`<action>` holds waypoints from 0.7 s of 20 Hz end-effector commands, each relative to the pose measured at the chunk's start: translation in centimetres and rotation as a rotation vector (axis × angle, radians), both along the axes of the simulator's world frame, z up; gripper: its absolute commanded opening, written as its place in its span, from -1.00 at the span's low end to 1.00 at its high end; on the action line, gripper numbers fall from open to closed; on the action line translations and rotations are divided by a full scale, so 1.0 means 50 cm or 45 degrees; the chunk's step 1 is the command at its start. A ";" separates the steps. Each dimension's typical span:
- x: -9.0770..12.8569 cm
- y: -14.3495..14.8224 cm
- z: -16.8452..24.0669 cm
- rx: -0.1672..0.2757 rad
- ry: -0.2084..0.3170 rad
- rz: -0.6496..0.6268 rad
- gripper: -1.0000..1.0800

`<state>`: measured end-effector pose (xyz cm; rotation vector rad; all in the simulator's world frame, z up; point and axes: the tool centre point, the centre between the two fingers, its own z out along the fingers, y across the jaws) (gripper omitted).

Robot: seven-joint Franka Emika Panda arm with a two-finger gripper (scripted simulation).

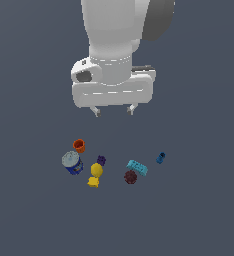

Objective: Pick up a designated object from a clutter of objects.

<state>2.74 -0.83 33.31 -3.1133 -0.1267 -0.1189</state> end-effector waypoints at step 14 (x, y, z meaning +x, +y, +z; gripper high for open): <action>0.072 -0.187 -0.197 -0.040 0.042 0.259 0.92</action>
